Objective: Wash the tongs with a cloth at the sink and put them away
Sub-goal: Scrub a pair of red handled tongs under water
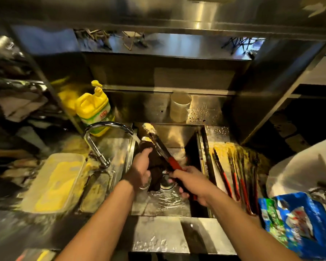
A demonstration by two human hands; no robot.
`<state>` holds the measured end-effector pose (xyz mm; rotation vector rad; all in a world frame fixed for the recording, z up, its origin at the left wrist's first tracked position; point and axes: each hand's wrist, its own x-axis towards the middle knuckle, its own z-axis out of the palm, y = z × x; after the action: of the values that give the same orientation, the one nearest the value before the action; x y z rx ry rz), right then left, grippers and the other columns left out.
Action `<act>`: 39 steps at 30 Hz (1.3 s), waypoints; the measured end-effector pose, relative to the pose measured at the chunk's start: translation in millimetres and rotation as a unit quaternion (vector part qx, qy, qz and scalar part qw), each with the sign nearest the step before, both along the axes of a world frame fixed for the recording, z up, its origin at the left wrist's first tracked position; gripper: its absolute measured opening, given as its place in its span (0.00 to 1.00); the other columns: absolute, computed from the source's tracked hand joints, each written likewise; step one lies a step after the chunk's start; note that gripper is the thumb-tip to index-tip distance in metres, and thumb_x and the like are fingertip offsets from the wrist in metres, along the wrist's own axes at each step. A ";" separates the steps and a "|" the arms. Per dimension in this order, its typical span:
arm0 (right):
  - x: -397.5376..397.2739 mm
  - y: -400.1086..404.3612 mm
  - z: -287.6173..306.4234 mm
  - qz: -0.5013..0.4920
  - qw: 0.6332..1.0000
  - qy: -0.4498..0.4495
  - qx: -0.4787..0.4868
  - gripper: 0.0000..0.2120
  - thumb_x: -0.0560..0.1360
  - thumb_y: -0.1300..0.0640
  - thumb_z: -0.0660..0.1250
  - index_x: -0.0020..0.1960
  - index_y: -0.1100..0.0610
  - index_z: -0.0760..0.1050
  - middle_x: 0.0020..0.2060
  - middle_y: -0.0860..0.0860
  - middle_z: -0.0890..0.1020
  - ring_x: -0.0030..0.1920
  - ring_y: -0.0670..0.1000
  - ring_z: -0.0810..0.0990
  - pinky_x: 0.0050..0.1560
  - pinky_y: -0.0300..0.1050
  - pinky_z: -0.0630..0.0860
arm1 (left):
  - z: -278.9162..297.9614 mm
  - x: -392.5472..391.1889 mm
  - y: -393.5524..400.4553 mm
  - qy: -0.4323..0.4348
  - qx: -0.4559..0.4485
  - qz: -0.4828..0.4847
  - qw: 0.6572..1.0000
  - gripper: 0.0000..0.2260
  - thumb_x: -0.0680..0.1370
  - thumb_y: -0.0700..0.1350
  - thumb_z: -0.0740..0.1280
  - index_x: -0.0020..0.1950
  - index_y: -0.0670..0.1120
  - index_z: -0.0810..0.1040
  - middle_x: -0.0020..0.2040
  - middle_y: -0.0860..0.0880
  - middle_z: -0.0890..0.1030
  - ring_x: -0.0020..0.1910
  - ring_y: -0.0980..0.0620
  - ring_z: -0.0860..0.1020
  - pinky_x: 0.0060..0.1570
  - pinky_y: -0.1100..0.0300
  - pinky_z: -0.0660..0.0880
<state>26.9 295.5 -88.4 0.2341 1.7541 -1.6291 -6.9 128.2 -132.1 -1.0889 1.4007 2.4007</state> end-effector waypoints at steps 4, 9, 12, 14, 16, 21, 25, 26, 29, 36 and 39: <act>10.2 -23.5 -0.3 0.024 1.000 0.013 0.005 0.06 0.76 0.55 0.65 0.46 0.57 0.76 0.30 0.49 0.78 0.22 0.45 0.68 0.20 0.37 0.62 | -2.5 -12.1 -11.9 0.020 -0.024 -0.032 0.999 0.10 0.79 0.39 0.63 0.55 0.34 0.78 0.50 0.34 0.82 0.47 0.39 0.82 0.56 0.40 0.80; 17.1 -13.9 -4.0 0.029 0.999 -0.023 -0.006 0.11 0.76 0.52 0.66 0.50 0.60 0.76 0.31 0.50 0.80 0.22 0.46 0.69 0.19 0.37 0.65 | -9.9 -41.8 -42.2 -0.021 -0.061 0.045 0.997 0.11 0.76 0.32 0.66 0.59 0.34 0.77 0.48 0.33 0.82 0.42 0.40 0.82 0.45 0.42 0.83; 11.2 -19.6 -6.6 0.005 1.000 -0.016 0.016 0.10 0.76 0.52 0.65 0.49 0.59 0.77 0.30 0.50 0.79 0.22 0.46 0.70 0.20 0.37 0.65 | -14.3 -37.4 -22.2 -0.057 -0.023 -0.013 0.998 0.07 0.80 0.37 0.63 0.56 0.39 0.77 0.44 0.38 0.81 0.39 0.42 0.82 0.35 0.49 0.82; 10.2 -24.9 -9.1 -0.004 1.000 -0.007 0.023 0.11 0.76 0.52 0.65 0.50 0.59 0.77 0.29 0.50 0.79 0.22 0.47 0.70 0.20 0.37 0.65 | -22.6 -34.9 -13.1 -0.055 -0.013 -0.022 0.998 0.08 0.81 0.37 0.62 0.58 0.38 0.77 0.49 0.37 0.81 0.41 0.41 0.82 0.43 0.47 0.83; 14.2 -23.8 -11.1 -0.002 1.000 -0.007 0.020 0.11 0.75 0.52 0.65 0.50 0.61 0.76 0.29 0.50 0.77 0.22 0.47 0.68 0.21 0.39 0.64 | -29.8 -40.8 -16.8 -0.047 -0.025 -0.006 0.999 0.11 0.81 0.36 0.61 0.62 0.37 0.76 0.55 0.35 0.81 0.46 0.40 0.82 0.55 0.43 0.80; 16.5 3.4 -5.8 0.005 0.999 -0.045 -0.017 0.08 0.76 0.54 0.66 0.46 0.59 0.74 0.30 0.52 0.76 0.24 0.48 0.66 0.20 0.39 0.61 | -35.1 -57.7 -21.7 -0.043 -0.090 0.049 0.994 0.09 0.78 0.33 0.65 0.57 0.39 0.76 0.46 0.39 0.81 0.40 0.44 0.80 0.38 0.54 0.79; 14.1 34.9 4.8 0.018 0.994 -0.099 -0.045 0.12 0.76 0.54 0.69 0.53 0.61 0.72 0.32 0.54 0.75 0.24 0.47 0.66 0.18 0.37 0.60 | -38.4 -59.1 -29.6 -0.062 -0.122 0.091 0.987 0.10 0.77 0.36 0.67 0.58 0.37 0.76 0.42 0.42 0.79 0.35 0.48 0.78 0.29 0.59 0.76; 13.9 40.8 6.1 0.014 0.993 -0.110 -0.052 0.13 0.76 0.53 0.69 0.54 0.61 0.72 0.32 0.54 0.76 0.23 0.47 0.66 0.18 0.37 0.61 | -40.4 -56.9 -33.3 -0.056 -0.126 0.102 0.985 0.10 0.77 0.35 0.67 0.58 0.35 0.76 0.42 0.42 0.79 0.34 0.48 0.78 0.29 0.60 0.75; 6.0 46.0 5.9 -0.015 0.988 -0.129 -0.077 0.15 0.77 0.49 0.66 0.54 0.61 0.72 0.32 0.54 0.75 0.24 0.47 0.67 0.18 0.37 0.62 | -44.1 -46.7 -39.8 -0.050 -0.095 0.131 0.986 0.01 0.78 0.36 0.66 0.47 0.38 0.76 0.32 0.41 0.79 0.22 0.48 0.78 0.18 0.63 0.73; -12.8 14.5 0.9 -0.028 0.993 -0.101 -0.062 0.19 0.73 0.63 0.72 0.59 0.67 0.69 0.46 0.63 0.84 0.35 0.57 0.81 0.36 0.50 0.78 | -48.0 -18.8 -28.6 -0.021 0.008 0.055 0.998 0.07 0.80 0.43 0.66 0.47 0.40 0.78 0.42 0.41 0.79 0.38 0.44 0.78 0.43 0.51 0.78; -15.4 2.9 -2.4 -0.018 0.999 -0.037 0.021 0.19 0.73 0.62 0.74 0.58 0.60 0.68 0.43 0.62 0.85 0.28 0.54 0.79 0.29 0.48 0.76 | -44.2 -11.8 -27.0 0.010 0.021 0.030 0.999 0.12 0.80 0.45 0.67 0.57 0.38 0.79 0.46 0.39 0.82 0.40 0.43 0.82 0.45 0.49 0.81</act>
<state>11.5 298.4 -90.8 0.3434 1.7376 -1.5899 -18.7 101.2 -176.3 -1.1162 1.3358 2.4779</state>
